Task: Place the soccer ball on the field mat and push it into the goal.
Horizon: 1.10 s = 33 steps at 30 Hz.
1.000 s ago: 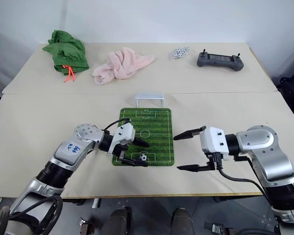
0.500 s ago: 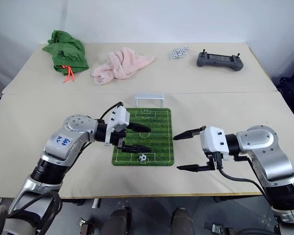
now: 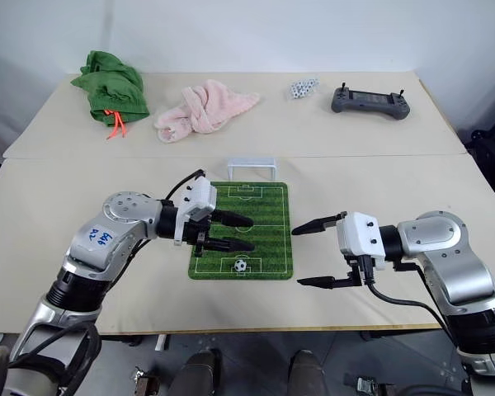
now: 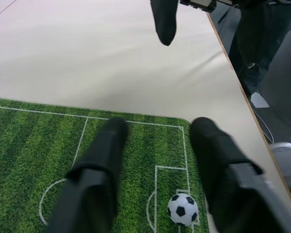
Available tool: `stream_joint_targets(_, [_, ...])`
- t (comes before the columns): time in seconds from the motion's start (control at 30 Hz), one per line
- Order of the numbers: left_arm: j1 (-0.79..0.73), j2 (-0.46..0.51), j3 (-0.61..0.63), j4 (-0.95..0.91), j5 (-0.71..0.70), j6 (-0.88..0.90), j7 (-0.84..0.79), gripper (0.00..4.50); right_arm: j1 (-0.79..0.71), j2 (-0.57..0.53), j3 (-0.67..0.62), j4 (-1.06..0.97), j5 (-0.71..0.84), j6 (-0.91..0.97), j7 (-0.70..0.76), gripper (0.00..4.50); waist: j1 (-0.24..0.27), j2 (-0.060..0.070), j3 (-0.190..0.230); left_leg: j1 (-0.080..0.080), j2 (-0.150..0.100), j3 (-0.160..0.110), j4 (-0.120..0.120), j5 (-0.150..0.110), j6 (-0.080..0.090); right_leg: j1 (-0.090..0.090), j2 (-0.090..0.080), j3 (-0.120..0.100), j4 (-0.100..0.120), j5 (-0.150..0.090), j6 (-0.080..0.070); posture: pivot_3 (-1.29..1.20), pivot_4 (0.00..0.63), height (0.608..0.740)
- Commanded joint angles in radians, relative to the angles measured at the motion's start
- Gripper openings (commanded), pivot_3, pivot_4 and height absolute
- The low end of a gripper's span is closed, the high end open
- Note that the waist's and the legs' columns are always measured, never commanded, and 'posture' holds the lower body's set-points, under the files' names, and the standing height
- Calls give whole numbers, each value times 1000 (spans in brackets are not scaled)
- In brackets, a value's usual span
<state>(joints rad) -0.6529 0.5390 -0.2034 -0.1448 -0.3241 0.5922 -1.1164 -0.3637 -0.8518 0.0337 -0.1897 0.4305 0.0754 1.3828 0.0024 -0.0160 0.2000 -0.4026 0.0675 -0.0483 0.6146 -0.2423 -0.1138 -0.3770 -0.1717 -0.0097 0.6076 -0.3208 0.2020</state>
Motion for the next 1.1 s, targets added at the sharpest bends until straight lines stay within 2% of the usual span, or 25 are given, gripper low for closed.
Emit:
stream_joint_targets(0.03, [14, 28, 23, -63, -66, 31, -35, 1159, -8, -1, -29, -18, 21, -5, -1, 4500, -1, 0, 0, 0, 0, 0, 0, 0, 0, 0, 0, 0, 0, 0, 0, 0, 150, 740])
stream_joint_targets(0.17, [24, 53, 10, -91, -103, 66, -62, 20, -5, 0, -24, -23, 19, -3, -4, 4500, 0, 0, 0, 0, 0, 0, 0, 0, 0, 0, 0, 0, 0, 0, 0, 0, 150, 740])
stream_joint_targets(0.43, [66, 142, -81, -170, -112, 147, -123, 20, 30, -10, -20, -62, 15, -1, -4, 4500, -2, 0, 0, 0, 0, 0, 0, 0, 0, 0, 0, 0, 0, 0, 0, 0, 150, 740])
stream_joint_targets(0.63, [92, 150, -131, -193, -103, 157, -110, 20, 39, -16, -24, -73, 2, -4, -8, 4500, 0, 0, 0, 0, 0, 0, 1, 0, 0, 0, 0, 0, -1, 0, 0, 0, 150, 740])
stream_joint_targets(0.8, [108, 154, -136, -214, -109, 175, -91, 20, 45, -26, -14, -54, -89, -41, -51, 4500, 0, 0, 0, 0, 0, 0, 1, 0, 0, 0, 0, 0, -2, 0, 0, 0, 150, 740])
stream_joint_targets(0.97, [141, 160, -146, -218, -89, 159, -73, 20, 61, -33, -27, -76, -78, -16, -65, 4500, 1, 0, 0, 0, 0, 0, 0, 0, 0, 0, 0, 0, -2, 0, 0, 0, 150, 740])
stream_joint_targets(1.1, [164, 156, -152, -213, -78, 151, -50, 20, 55, -17, -32, -61, -113, -19, -125, 4500, 0, 0, 0, 0, 0, 0, 1, 0, 0, 0, 0, 0, -3, 0, 0, 0, 150, 740])
